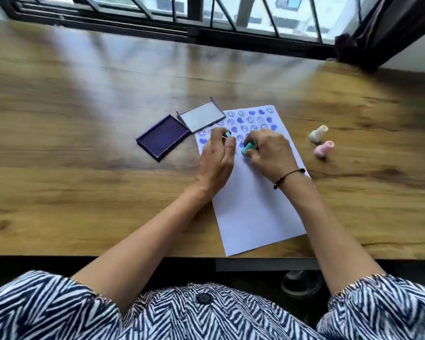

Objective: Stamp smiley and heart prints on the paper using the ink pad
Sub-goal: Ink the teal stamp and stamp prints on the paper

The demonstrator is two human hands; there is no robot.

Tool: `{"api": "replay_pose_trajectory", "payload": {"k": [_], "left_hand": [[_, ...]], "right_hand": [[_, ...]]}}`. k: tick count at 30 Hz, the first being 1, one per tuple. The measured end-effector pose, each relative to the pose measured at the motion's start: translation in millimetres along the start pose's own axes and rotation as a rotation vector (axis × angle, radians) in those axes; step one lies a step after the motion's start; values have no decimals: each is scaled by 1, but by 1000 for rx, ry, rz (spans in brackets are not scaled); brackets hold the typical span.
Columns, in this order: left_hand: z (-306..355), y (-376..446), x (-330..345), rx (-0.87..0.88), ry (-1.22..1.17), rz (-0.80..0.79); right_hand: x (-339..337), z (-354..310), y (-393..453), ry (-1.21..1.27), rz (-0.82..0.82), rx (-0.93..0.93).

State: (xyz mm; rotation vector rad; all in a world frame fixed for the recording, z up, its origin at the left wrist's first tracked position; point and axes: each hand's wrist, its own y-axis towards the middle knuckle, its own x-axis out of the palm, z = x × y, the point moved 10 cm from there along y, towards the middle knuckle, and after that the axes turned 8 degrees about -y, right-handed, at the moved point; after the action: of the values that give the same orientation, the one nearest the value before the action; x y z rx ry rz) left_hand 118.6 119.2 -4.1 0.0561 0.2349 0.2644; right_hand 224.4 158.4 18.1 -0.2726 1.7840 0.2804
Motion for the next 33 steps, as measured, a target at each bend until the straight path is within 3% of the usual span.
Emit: {"api": "replay_pose_trajectory", "payload": {"k": [11,22,27,33], "left_hand": [[-3,0,-2,-24,-18,14],[-1,1,-2,-15,-53,30],[0,-1,-2,-17,-31,19],[1,-1,-1,-2,-36,12]], "right_hand": [[5,-14,3,-164,13,-65],[7,-18,4,-134,14,-112],[6,-12,6,-106,-60,-84],[-72,26,-5,154,235,84]]}}
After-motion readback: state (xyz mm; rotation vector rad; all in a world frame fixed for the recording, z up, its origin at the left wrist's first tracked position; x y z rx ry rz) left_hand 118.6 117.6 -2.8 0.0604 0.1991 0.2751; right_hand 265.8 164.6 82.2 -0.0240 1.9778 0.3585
